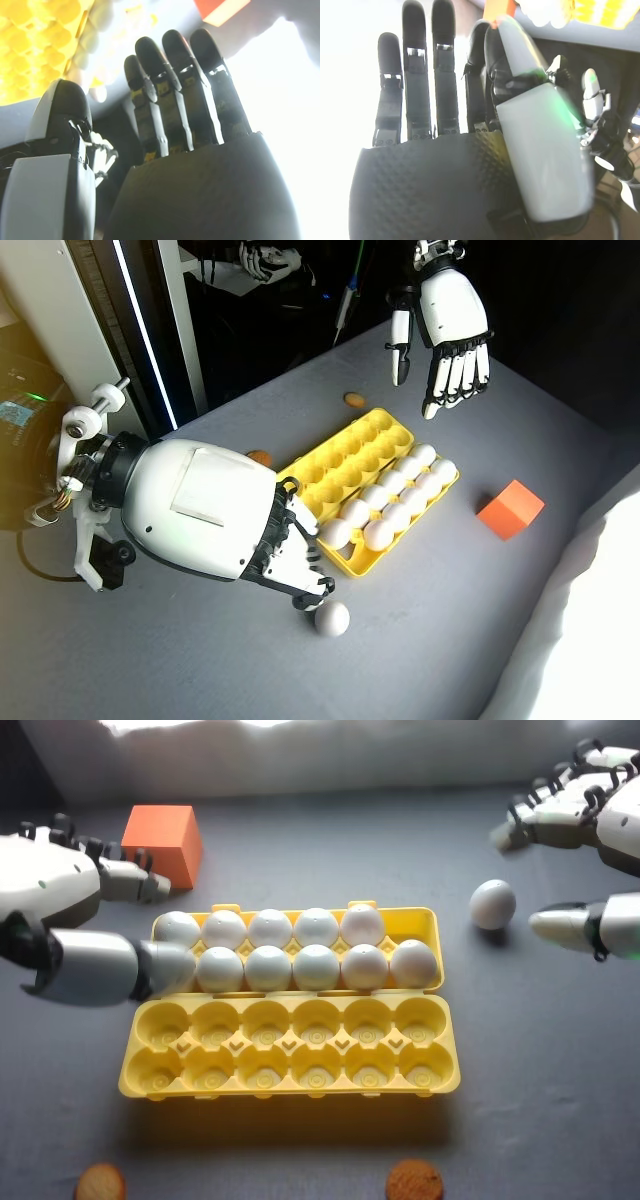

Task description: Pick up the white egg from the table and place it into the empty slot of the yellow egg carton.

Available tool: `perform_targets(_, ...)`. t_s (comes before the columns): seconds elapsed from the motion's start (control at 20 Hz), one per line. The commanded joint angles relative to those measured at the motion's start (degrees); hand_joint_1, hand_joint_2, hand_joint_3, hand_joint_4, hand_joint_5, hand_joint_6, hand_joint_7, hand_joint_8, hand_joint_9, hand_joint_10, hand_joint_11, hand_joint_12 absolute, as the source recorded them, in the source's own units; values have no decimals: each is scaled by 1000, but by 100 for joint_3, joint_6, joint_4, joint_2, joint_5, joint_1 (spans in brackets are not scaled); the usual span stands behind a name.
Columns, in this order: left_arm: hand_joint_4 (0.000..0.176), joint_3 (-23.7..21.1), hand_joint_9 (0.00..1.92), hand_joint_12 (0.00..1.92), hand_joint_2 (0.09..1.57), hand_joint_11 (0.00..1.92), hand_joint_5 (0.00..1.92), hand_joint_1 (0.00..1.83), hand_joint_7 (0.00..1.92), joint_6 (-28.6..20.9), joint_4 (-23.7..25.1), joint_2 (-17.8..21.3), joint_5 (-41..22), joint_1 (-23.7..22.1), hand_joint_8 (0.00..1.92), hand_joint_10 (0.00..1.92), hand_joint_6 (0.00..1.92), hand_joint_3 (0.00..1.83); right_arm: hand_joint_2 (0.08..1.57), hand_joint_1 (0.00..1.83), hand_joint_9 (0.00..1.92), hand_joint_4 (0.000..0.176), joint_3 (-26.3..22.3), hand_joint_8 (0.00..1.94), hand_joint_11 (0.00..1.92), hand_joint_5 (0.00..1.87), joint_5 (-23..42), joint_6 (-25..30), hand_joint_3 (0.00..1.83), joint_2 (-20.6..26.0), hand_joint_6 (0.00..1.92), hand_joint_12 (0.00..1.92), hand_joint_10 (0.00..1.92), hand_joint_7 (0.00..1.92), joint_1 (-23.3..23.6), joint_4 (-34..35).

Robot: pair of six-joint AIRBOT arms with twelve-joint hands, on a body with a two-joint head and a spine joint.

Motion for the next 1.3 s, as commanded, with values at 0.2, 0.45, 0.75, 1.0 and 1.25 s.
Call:
perform_targets(0.2,0,37,340,710,1204,0,301,0,357,4,161,89,256,-56,9,10,8,12,1283,271,284,0,36,1,0,249,638,-45,1,69,2,819,19,288,54,-16)
perform_targets(0.45,0,19,344,710,1207,0,300,0,352,3,157,146,256,-76,9,11,10,3,1198,446,292,0,469,1,0,206,-175,-106,0,-180,0,787,3,277,604,-36)
perform_targets(0.75,0,24,352,715,1204,0,309,0,369,4,158,145,258,-80,2,3,2,0,1014,921,10,0,766,0,0,4,-1073,-92,0,-486,0,154,0,11,1433,-318)
perform_targets(1.0,0,88,357,719,1206,0,313,0,372,1881,-1357,166,203,-515,4,5,4,2,974,1122,0,0,1212,0,0,0,-1762,132,0,-922,0,50,0,0,1657,-318)
perform_targets(1.25,0,110,335,680,1201,0,284,0,346,2103,-1632,164,102,-452,3,3,2,0,1034,1122,45,0,1580,1,7,73,-2192,246,2,-1347,4,195,0,58,1779,-81)
